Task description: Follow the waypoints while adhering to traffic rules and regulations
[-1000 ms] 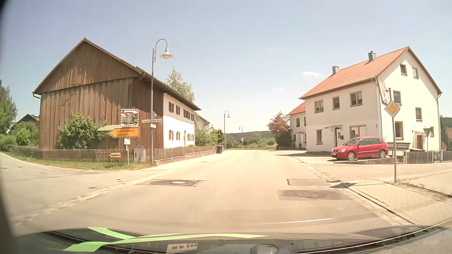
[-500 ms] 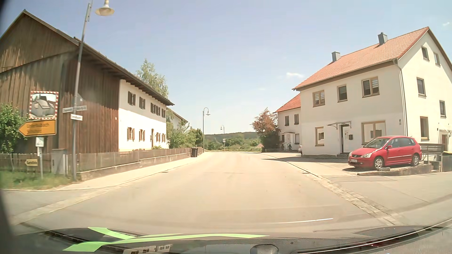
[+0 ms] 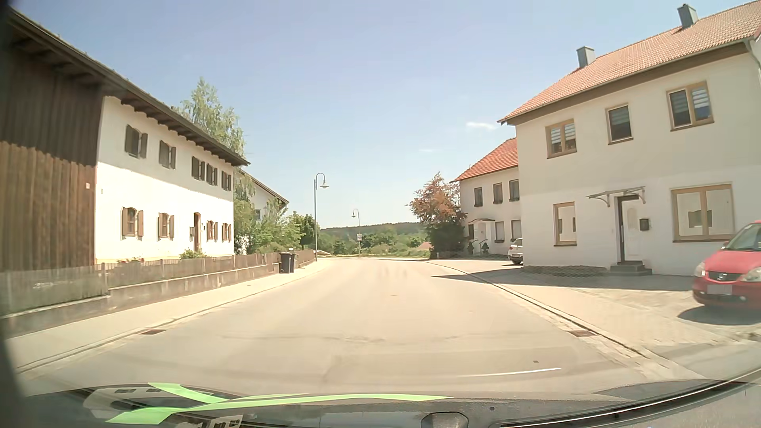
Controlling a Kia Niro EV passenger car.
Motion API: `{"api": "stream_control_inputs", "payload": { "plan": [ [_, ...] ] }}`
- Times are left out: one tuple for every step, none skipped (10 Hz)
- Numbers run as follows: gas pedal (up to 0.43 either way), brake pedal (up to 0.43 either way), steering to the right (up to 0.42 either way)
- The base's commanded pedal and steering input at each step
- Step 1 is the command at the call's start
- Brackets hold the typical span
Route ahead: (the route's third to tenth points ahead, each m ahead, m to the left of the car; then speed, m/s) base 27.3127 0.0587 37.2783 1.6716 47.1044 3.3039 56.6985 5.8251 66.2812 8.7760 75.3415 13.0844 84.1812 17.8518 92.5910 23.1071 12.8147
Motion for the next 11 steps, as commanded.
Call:
{"api": "stream_control_inputs", "payload": {
  "plan": [
    [0.189,0.0,-0.004],
    [0.189,0.0,-0.006],
    [0.189,0.0,-0.009],
    [0.189,0.0,-0.015],
    [0.169,0.0,-0.022],
    [0.169,0.0,-0.031],
    [0.169,0.0,-0.034],
    [0.169,0.0,-0.035],
    [0.169,0.0,-0.034],
    [0.169,0.0,-0.034],
    [0.169,0.0,-0.034]
  ]
}}
